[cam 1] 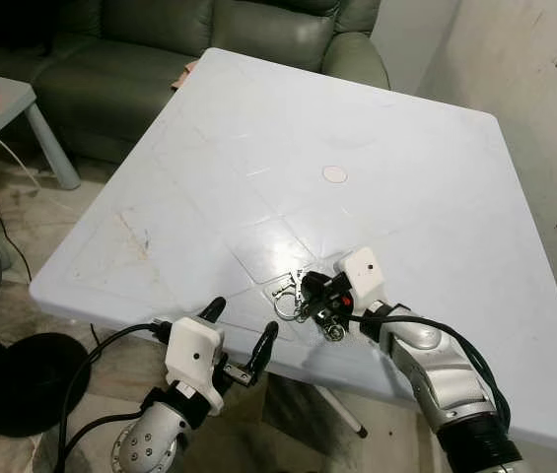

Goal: Hang keys on a hook

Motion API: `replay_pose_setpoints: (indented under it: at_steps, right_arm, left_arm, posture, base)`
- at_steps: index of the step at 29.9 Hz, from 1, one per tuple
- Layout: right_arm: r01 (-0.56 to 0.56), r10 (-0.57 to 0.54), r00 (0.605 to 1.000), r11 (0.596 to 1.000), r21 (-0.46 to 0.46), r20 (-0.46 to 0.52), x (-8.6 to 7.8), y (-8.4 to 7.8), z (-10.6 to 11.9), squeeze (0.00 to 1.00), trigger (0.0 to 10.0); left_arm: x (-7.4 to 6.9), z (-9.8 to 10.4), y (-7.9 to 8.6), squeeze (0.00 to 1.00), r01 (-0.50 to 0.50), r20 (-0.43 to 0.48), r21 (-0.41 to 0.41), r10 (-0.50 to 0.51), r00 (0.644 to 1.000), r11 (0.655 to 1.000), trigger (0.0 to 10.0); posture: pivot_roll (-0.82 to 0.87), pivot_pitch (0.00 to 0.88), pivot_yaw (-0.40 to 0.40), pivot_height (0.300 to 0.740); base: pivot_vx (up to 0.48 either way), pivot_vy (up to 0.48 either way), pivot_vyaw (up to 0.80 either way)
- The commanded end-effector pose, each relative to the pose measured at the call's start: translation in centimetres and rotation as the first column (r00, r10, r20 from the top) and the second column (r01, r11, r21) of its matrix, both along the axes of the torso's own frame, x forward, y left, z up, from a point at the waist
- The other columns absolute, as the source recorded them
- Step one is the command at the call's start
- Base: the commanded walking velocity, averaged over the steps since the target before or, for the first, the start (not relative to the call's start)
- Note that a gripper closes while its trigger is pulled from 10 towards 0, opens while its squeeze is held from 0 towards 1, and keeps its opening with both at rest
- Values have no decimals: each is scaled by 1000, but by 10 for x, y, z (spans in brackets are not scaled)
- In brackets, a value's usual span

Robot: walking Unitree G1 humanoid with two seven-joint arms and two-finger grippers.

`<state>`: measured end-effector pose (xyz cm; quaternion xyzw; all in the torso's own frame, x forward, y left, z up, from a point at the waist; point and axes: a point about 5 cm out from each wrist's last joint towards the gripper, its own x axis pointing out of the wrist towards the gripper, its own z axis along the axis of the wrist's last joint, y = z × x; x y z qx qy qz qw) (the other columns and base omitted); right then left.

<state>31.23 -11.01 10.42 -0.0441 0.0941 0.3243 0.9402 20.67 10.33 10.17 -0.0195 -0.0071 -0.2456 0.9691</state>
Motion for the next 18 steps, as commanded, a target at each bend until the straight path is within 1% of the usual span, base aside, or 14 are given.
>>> replay_pose_setpoints:
  at_steps: [1, 2, 3, 4, 7, 8, 10, 11, 12, 13, 14, 16, 17, 18]
  right_arm:
    - [44, -43, 999, 999, 22, -7, 3, -6, 2, 0, 0]
    - [66, -65, 998, 996, 61, -15, 4, -6, 5, 0, 0]
    - [66, -65, 998, 996, 61, -15, 4, -6, 5, 0, 0]
    - [83, -81, 996, 992, 93, -24, 4, -7, 7, 0, 0]
    - [105, -98, 993, 985, 136, -62, 2, -8, 9, 0, 0]
    - [112, -99, 991, 980, 167, -86, -1, -8, 10, 0, 0]
    - [109, -92, 991, 978, 181, -100, -3, -7, 10, 0, 0]
    - [119, -100, 990, 968, 221, -95, -4, -7, 14, 0, 0]
    - [119, -100, 990, 968, 221, -95, -4, -7, 14, 0, 0]
    - [141, -120, 988, 955, 260, -98, -4, -7, 19, 0, 0]
    - [156, -142, 987, 944, 290, -69, -4, -7, 25, 0, 0]
    - [173, -170, 985, 940, 293, -38, -6, -7, 29, 0, 0]
    - [174, -173, 984, 940, 293, -31, -6, -7, 30, 0, 0]
    - [173, -182, 983, 944, 281, 8, -7, -7, 32, 0, 0]
  left_arm:
    - [-2, 3, -3, 0, 6, 9, 3, -6, 1000, 1000, 10000]
    - [-1, 3, -3, 0, 6, 10, 1, -6, 1000, 1000, 10000]
    - [-1, 3, -3, 0, 6, 10, 1, -6, 1000, 1000, 10000]
    - [0, 3, -4, 0, 6, 12, 0, -6, 1000, 1000, 10000]
    - [1, 3, -4, 0, 5, 15, 0, -5, 1000, 1000, 10000]
    - [3, 3, -4, 0, 6, 18, 0, -6, 1000, 1000, 10000]
    - [4, 3, -5, 0, 7, 20, -1, -7, 1000, 1000, 10000]
    - [7, 4, -5, 0, 8, 23, -8, -7, 1000, 1000, 10000]
    - [7, 4, -5, 0, 8, 23, -8, -7, 1000, 1000, 10000]
    - [9, 5, -5, 0, 6, 28, -14, -6, 1000, 1000, 10000]
    - [13, 7, -5, 0, -9, 31, -32, 10, 999, 999, 10000]
    - [19, 11, -2, 0, -28, 33, -82, 31, 999, 996, 10000]
    - [21, 11, -2, 0, -34, 32, -89, 37, 999, 995, 10000]
    - [24, 12, 0, 0, -42, 30, -94, 45, 999, 995, 10000]
  posture:
    - [125, 145, -129, 740]
    - [127, 139, -130, 740]
    - [127, 139, -130, 740]
    - [128, 134, -130, 740]
    - [124, 123, -130, 740]
    - [122, 116, -130, 740]
    - [121, 110, -129, 740]
    - [118, 103, -128, 740]
    - [118, 103, -128, 740]
    - [115, 90, -127, 740]
    - [111, 79, -125, 740]
    - [103, 67, -120, 740]
    - [103, 67, -120, 740]
    - [99, 61, -119, 740]
  base:
    - [0, 0, 0]
    - [0, 0, 0]
    - [0, 0, 0]
    - [0, 0, 0]
    - [0, 0, 0]
    - [0, 0, 0]
    - [0, 0, 0]
    - [0, 0, 0]
    - [0, 0, 0]
    - [0, 0, 0]
    - [0, 0, 0]
    - [0, 0, 0]
    - [0, 0, 0]
    - [0, 0, 0]
